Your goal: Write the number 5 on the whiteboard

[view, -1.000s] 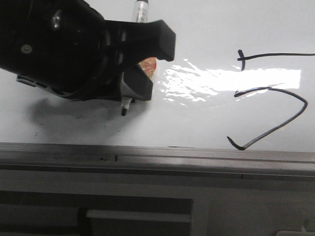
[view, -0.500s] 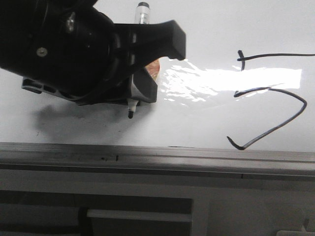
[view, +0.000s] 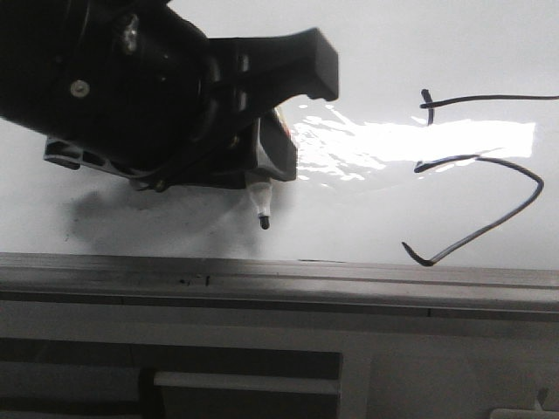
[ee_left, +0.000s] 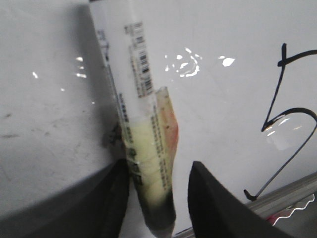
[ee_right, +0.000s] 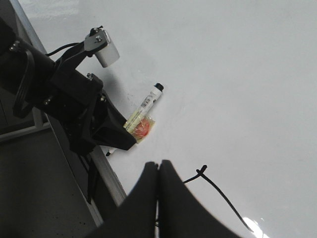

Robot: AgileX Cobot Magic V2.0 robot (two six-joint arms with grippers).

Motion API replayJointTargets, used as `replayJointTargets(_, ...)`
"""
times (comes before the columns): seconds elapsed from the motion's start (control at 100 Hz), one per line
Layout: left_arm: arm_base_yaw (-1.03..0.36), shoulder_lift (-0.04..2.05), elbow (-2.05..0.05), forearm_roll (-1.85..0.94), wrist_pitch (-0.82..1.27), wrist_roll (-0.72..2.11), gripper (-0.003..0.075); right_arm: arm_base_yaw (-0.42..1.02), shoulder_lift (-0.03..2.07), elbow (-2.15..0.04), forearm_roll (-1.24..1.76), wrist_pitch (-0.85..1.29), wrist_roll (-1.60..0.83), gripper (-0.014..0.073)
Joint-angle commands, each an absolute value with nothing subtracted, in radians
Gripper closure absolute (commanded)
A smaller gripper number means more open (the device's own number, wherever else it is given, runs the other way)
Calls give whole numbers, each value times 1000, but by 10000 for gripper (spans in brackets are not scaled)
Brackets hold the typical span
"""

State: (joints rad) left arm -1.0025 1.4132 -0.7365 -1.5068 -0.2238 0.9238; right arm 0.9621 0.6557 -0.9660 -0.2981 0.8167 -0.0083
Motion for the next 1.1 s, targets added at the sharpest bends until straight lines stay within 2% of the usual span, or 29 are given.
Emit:
replayJointTargets(0.0, -989, 1414, -754, -1525, -347, 917, 313, 955, 656, -998, -323, 752, 0, 657)
replayJointTargets(0.06, -989, 1397, -772, -1522, -344, 917, 195, 955, 656, -998, -323, 746, 0, 657)
replayJointTargets(0.13, -989, 1362, -792, -1514, -303, 965, 94, 955, 654, -993, -332, 719, 0, 657)
replayJointTargets(0.18, -992, 1325, -797, -1514, -295, 991, 75, 955, 646, -978, -352, 688, 0, 657)
replayJointTargets(0.26, -1010, 1245, -793, -1514, -314, 1034, 96, 955, 608, -930, -378, 645, 0, 657)
replayJointTargets(0.35, -1046, 1122, -760, -1516, -366, 1160, 155, 955, 540, -847, -440, 643, 85, 657)
replayJointTargets(0.45, -1090, 967, -672, -1534, -476, 1284, 259, 955, 422, -737, -561, 678, 229, 657)
replayJointTargets(0.57, -1105, 780, -534, -1535, -517, 1312, 459, 955, 240, -611, -674, 747, 310, 657)
replayJointTargets(0.66, -1105, 649, -447, -1536, -497, 1312, 656, 955, 93, -540, -679, 783, 310, 657)
replayJointTargets(0.71, -1105, 609, -423, -1529, -480, 1312, 736, 955, 37, -519, -679, 785, 310, 657)
replayJointTargets(0.78, -1105, 563, -399, -1524, -454, 1312, 741, 955, -33, -487, -685, 781, 310, 657)
replayJointTargets(1.09, -1106, 546, -392, -1524, -421, 1312, 741, 955, 11, -478, -708, 849, 310, 657)
